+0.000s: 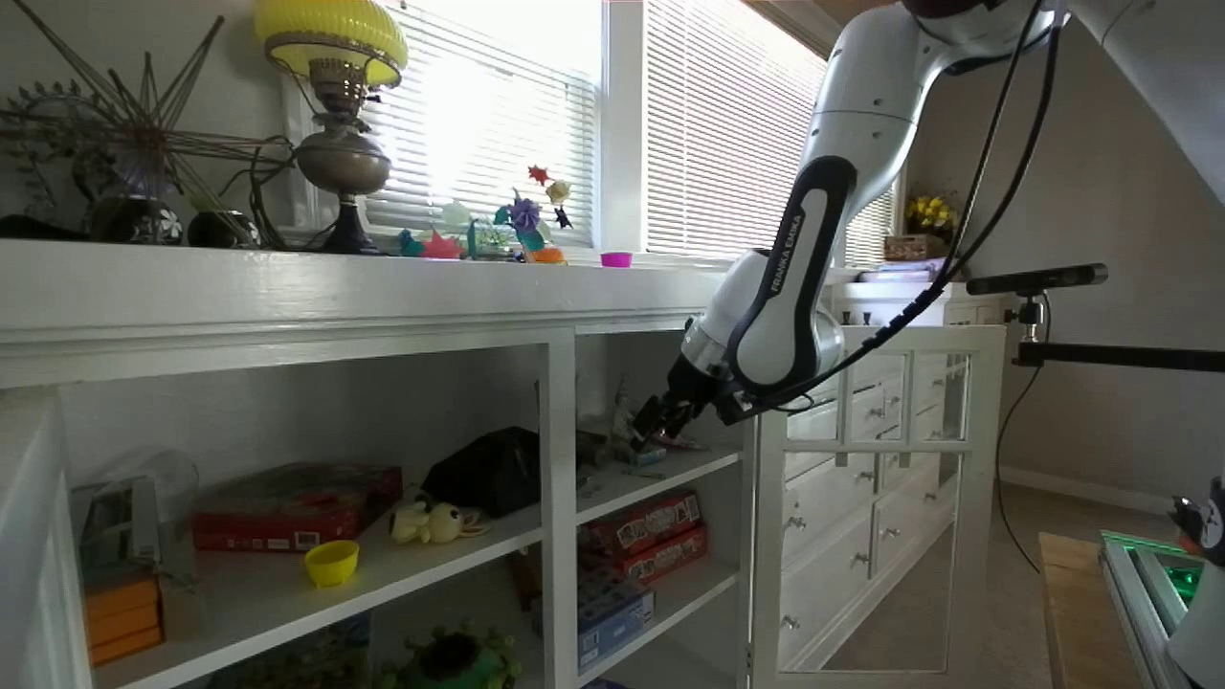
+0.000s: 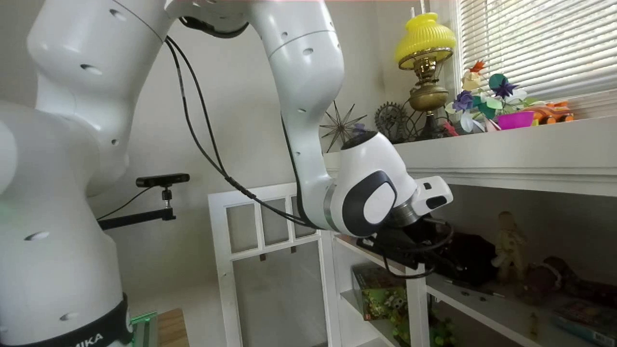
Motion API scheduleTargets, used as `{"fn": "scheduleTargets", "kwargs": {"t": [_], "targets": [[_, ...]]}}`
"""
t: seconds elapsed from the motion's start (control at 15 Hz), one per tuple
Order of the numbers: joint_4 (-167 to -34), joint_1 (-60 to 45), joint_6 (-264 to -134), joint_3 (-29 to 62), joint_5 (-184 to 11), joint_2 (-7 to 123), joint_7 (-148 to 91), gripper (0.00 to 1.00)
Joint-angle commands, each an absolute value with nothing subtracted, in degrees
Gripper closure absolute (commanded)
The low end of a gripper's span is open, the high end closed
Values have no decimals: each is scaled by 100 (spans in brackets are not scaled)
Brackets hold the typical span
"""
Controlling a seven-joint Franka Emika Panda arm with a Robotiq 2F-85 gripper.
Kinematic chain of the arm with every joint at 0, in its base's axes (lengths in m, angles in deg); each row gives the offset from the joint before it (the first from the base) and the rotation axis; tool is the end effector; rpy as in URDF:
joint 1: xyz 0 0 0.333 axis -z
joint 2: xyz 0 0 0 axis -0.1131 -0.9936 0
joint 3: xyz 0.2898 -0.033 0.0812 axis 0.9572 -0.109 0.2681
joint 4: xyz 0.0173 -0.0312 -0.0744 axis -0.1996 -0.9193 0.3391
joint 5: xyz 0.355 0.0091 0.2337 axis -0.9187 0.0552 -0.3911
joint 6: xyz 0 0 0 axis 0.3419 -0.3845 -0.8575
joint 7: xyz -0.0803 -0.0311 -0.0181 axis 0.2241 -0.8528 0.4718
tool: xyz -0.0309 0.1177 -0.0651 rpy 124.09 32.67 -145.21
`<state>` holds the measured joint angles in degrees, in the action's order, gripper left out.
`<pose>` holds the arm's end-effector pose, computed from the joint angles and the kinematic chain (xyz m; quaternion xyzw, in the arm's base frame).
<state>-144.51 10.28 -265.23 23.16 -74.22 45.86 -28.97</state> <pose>0.5445 -0.1001 0.1177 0.9507 -0.0281 0.3088 0.0091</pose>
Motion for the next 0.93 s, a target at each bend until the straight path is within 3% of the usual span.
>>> {"fn": "scheduleTargets", "kwargs": {"t": [0.0, 0.87], "targets": [[-14079, 889, -27126, 2173, -7608, 3994, -2530, 0], [-12530, 824, -27725, 2214, -7555, 2560, -2559, 0]]}}
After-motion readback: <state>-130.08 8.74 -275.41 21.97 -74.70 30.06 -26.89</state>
